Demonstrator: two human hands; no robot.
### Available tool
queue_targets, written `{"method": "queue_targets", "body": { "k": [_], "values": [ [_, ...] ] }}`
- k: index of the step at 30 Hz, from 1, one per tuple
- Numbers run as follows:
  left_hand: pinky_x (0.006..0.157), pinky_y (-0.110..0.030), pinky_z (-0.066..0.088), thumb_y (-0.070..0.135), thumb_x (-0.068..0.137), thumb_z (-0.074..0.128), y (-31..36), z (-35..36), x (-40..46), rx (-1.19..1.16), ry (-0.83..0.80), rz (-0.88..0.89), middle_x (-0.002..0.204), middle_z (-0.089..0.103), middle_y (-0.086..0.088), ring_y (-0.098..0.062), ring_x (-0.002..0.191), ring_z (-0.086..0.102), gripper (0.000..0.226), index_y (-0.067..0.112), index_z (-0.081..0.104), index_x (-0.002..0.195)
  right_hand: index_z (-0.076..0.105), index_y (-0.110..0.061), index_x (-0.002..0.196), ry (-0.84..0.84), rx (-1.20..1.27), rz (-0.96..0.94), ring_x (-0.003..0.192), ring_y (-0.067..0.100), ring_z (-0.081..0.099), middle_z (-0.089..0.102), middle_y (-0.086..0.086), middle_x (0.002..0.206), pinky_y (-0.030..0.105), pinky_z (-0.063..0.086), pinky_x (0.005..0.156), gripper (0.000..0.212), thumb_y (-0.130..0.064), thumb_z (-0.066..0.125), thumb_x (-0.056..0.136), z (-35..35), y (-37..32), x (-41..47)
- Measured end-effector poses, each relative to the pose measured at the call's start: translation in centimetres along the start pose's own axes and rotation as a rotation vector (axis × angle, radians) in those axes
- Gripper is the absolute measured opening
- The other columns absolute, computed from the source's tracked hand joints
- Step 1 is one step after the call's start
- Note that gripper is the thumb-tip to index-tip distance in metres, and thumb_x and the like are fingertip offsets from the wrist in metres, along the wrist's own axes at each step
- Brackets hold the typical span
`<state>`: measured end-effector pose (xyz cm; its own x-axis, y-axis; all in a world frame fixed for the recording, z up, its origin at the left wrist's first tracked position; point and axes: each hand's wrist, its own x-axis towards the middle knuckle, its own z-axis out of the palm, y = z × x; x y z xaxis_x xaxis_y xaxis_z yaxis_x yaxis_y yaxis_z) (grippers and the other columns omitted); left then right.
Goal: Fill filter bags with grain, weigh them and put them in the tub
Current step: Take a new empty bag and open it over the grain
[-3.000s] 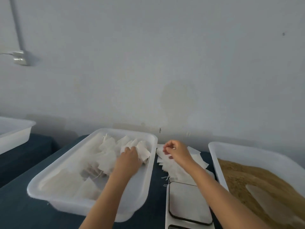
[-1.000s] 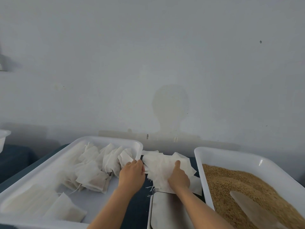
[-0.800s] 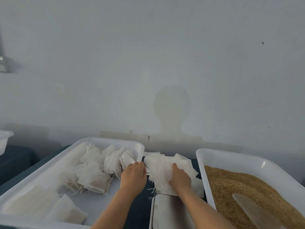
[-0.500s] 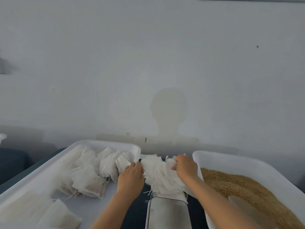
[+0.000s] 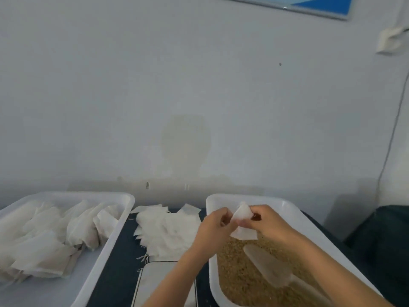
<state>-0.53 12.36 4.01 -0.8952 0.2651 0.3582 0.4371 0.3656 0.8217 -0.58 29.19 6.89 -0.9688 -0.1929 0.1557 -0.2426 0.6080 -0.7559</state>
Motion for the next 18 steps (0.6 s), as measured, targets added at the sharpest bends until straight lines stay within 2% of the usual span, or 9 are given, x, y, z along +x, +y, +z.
{"method": "queue_targets", "body": {
  "k": [1,3,5,7,10,13,15,18],
  "values": [
    [0.059,-0.026,0.036,0.032,0.093,0.054,0.2,1.1,0.1,-0.018,-0.009,0.000,0.064,0.047,0.007,-0.011,0.060,0.045,0.027,0.025,0.045,0.069,0.066,-0.024,0.092,0.013,-0.014,0.028,0.076,0.017,0.063,0.067,0.004,0.085,0.029,0.047,0.068,0.030,-0.048,0.070,0.075,-0.3,0.9,-0.8],
    [0.059,-0.026,0.035,0.029,0.095,0.051,0.3,3.1,0.2,-0.022,-0.028,-0.012,0.065,0.049,0.003,-0.012,0.061,0.046,0.025,0.018,0.051,0.073,0.048,-0.026,0.108,0.154,0.009,0.090,0.074,0.014,0.060,0.060,0.003,0.090,0.026,0.047,0.061,0.031,-0.036,0.066,0.085,-0.3,2.6,-2.1],
    [0.062,-0.027,0.035,0.022,0.094,0.050,0.3,4.7,0.4,-0.044,-0.042,-0.038,0.072,0.054,-0.009,-0.015,0.066,0.048,0.022,0.004,0.059,0.085,0.036,-0.022,0.106,0.301,0.150,0.127,0.062,0.010,0.056,0.054,0.006,0.089,0.021,0.046,0.053,0.026,-0.024,0.058,0.092,0.2,3.4,-3.1],
    [0.063,-0.028,0.036,0.019,0.092,0.051,0.4,5.7,0.5,-0.083,-0.067,-0.047,0.074,0.055,-0.013,-0.016,0.067,0.047,0.022,-0.001,0.059,0.086,0.043,-0.016,0.092,0.280,0.262,0.141,0.054,0.007,0.054,0.054,0.005,0.077,0.022,0.046,0.051,0.017,-0.029,0.055,0.093,0.7,3.6,-3.9],
    [0.063,-0.027,0.038,0.031,0.092,0.049,0.4,6.2,0.1,-0.029,-0.173,0.028,0.076,0.061,-0.009,-0.013,0.066,0.049,0.031,0.006,0.059,0.078,0.054,-0.013,0.071,0.207,0.322,0.120,0.053,0.008,0.055,0.055,-0.003,0.059,0.023,0.047,0.053,0.031,-0.037,0.056,0.090,1.6,3.6,-4.5],
    [0.066,-0.029,0.038,0.040,0.080,0.043,-0.2,6.0,-0.4,0.173,-0.211,0.140,0.082,0.057,0.003,-0.013,0.074,0.050,0.025,0.018,0.054,0.085,0.054,-0.009,0.069,0.192,0.314,0.073,0.052,0.004,0.053,0.054,-0.003,0.059,0.013,0.044,0.050,0.027,-0.021,0.055,0.093,2.3,3.8,-4.6],
    [0.070,-0.033,0.040,0.043,0.079,0.039,-0.5,6.0,-0.5,0.139,-0.221,0.134,0.084,0.058,0.005,-0.016,0.079,0.052,0.024,0.024,0.053,0.085,0.056,-0.008,0.070,0.175,0.341,0.066,0.050,0.005,0.054,0.056,-0.002,0.059,0.011,0.042,0.048,0.026,-0.016,0.052,0.094,2.3,4.0,-4.7],
    [0.073,-0.041,0.044,0.041,0.078,0.041,-0.6,6.0,-0.6,-0.008,-0.219,0.070,0.076,0.057,0.004,-0.020,0.076,0.053,0.021,0.026,0.052,0.068,0.056,0.001,0.077,0.149,0.401,0.067,0.051,0.008,0.057,0.058,0.006,0.062,0.011,0.044,0.050,0.025,-0.014,0.049,0.096,2.0,4.2,-4.8]
  ]
}}
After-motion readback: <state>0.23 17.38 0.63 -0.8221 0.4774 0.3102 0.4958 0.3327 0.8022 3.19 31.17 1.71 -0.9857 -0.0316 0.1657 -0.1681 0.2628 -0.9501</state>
